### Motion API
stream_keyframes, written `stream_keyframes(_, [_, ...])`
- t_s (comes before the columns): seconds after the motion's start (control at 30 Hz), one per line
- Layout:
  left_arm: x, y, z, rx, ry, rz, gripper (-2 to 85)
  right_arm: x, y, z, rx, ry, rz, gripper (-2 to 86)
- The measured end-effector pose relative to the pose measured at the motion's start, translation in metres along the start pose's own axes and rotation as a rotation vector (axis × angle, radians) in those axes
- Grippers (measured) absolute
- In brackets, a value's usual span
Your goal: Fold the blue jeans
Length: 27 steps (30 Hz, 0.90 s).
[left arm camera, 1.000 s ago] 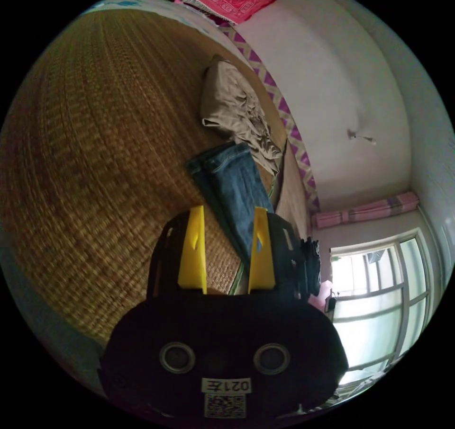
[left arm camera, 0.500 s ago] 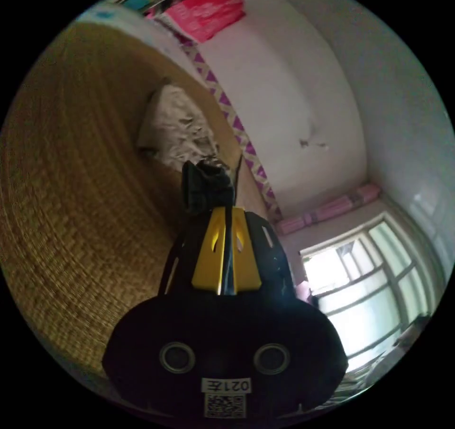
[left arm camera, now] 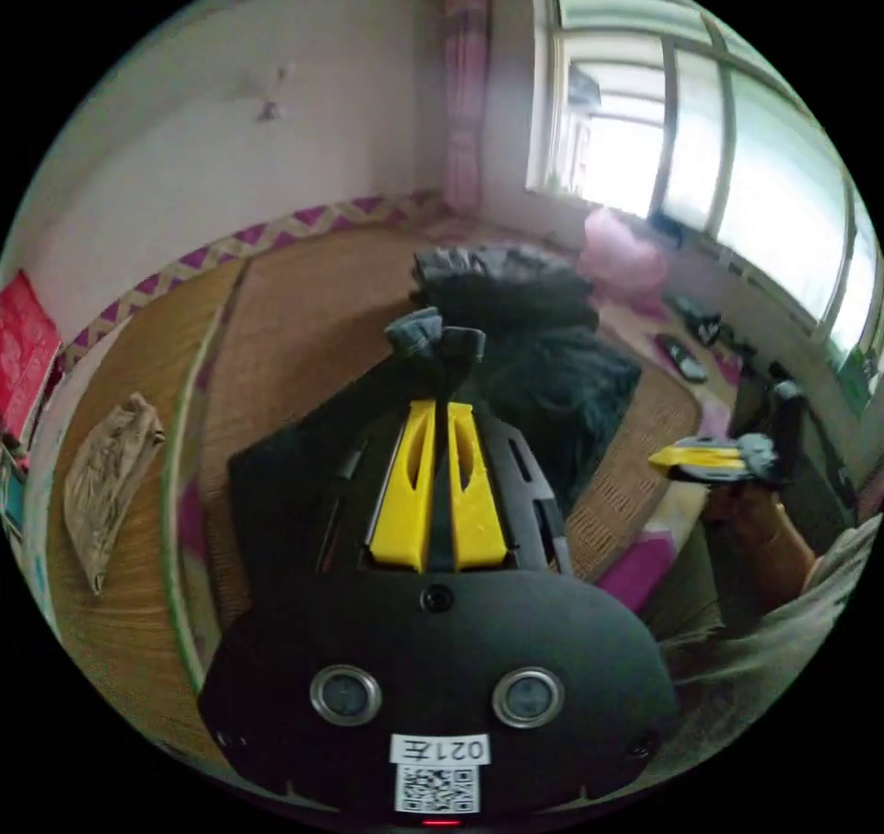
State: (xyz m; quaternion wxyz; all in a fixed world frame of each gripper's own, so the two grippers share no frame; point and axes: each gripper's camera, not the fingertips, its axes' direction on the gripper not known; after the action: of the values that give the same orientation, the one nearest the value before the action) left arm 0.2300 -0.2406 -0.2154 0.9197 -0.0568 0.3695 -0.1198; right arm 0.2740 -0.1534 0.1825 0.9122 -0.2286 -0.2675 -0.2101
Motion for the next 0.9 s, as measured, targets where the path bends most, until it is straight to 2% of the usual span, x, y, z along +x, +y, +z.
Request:
stream_keyframes(0.03, [0.018,0.008,0.041,-0.086,-0.021,0.006,-0.9,0.007,0.009,-0.006,0.001,0.002,0.02,-0.6])
stream_keyframes(0.1, [0.035,0.023,0.072,-0.109,-0.008,-0.02,-0.8,0.016,0.021,-0.012,-0.006,-0.002,0.043,-0.6])
stream_keyframes(0.27, [0.078,0.033,0.068,0.064,-0.077,0.002,0.3,0.044,0.04,-0.027,0.016,-0.031,0.118,-0.2])
stream_keyframes(0.3, [0.089,0.035,0.079,0.052,-0.088,0.041,1.6,0.052,0.041,-0.03,0.038,-0.049,0.141,0.0])
stream_keyframes(0.37, [0.103,0.035,0.11,-0.108,-0.07,0.093,4.4,0.068,0.04,-0.033,0.076,-0.067,0.204,0.9])
stream_keyframes(0.47, [0.122,0.035,0.113,-0.103,-0.051,0.187,7.6,0.107,0.037,-0.038,0.175,-0.115,0.402,6.1])
stream_keyframes(0.57, [0.129,0.036,0.115,-0.158,0.083,0.244,10.2,0.152,0.036,-0.034,0.213,-0.193,0.634,11.6])
stream_keyframes(0.73, [0.111,0.057,0.084,-0.02,0.193,0.119,6.1,0.195,0.03,-0.01,0.271,-0.313,0.921,14.6])
stream_keyframes(0.9, [0.087,0.092,0.049,0.076,0.191,0.046,2.3,0.2,0.01,0.011,0.33,-0.328,1.017,13.8])
